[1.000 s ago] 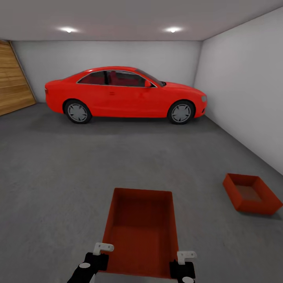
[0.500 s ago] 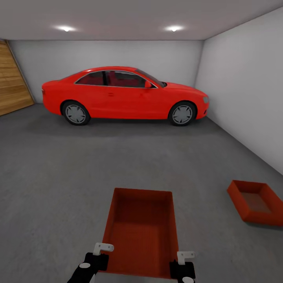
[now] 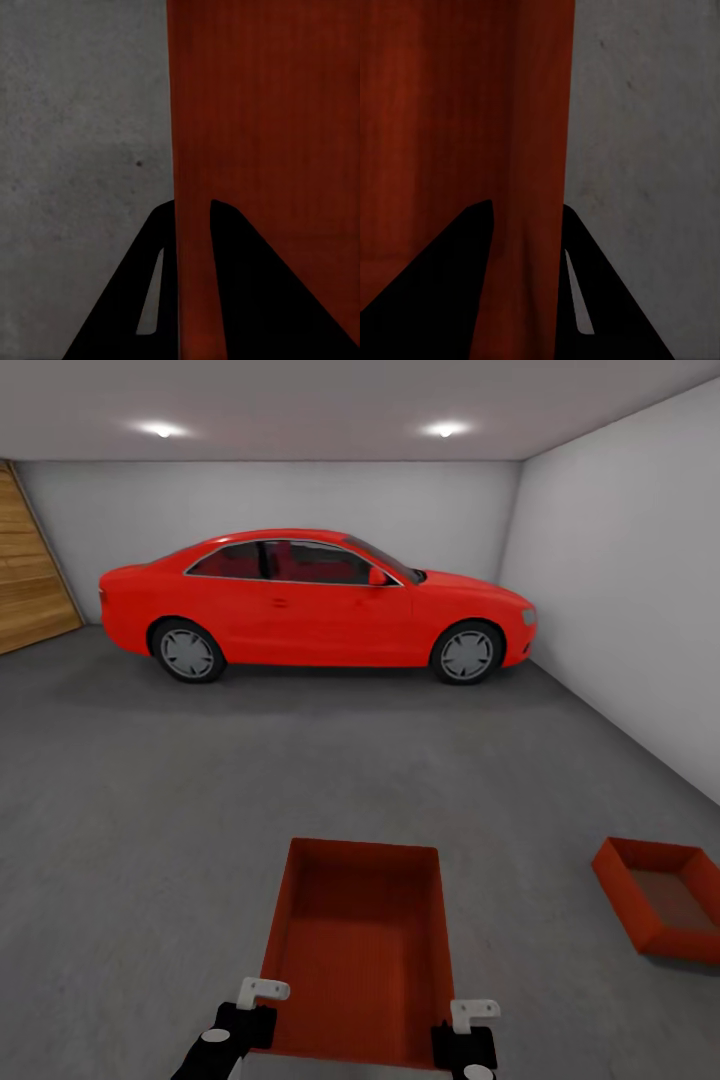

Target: Move the two storage containers from the living room to the garage. In the garage, place one container on the floor and stack the other container on top of it (either order is fine).

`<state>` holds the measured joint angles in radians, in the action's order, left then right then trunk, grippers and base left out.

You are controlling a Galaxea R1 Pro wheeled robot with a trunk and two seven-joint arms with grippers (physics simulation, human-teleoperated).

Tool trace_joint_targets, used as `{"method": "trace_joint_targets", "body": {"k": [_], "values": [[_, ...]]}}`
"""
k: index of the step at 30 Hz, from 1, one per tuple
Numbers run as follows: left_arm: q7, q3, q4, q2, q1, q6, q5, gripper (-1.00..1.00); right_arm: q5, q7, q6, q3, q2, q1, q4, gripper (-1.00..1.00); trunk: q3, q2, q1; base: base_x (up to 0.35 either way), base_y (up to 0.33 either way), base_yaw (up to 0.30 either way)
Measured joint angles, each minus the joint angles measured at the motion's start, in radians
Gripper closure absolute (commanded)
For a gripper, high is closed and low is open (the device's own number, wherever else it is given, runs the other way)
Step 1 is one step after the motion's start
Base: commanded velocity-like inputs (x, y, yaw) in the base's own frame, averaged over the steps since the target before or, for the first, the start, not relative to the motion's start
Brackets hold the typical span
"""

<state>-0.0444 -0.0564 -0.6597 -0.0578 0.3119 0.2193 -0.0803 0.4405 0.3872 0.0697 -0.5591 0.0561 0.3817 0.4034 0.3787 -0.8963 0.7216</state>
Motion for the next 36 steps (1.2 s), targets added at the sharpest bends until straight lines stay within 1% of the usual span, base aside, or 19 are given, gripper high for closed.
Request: {"method": "trace_joint_targets", "body": {"k": [36], "values": [[0.0, -0.001, 0.0, 0.0, 0.0, 0.0, 0.001, 1.0, 0.0, 0.0, 0.0, 0.0, 0.0, 0.0, 0.0, 1.0, 0.0, 0.0, 0.0, 0.322, 0.0, 0.0]]}}
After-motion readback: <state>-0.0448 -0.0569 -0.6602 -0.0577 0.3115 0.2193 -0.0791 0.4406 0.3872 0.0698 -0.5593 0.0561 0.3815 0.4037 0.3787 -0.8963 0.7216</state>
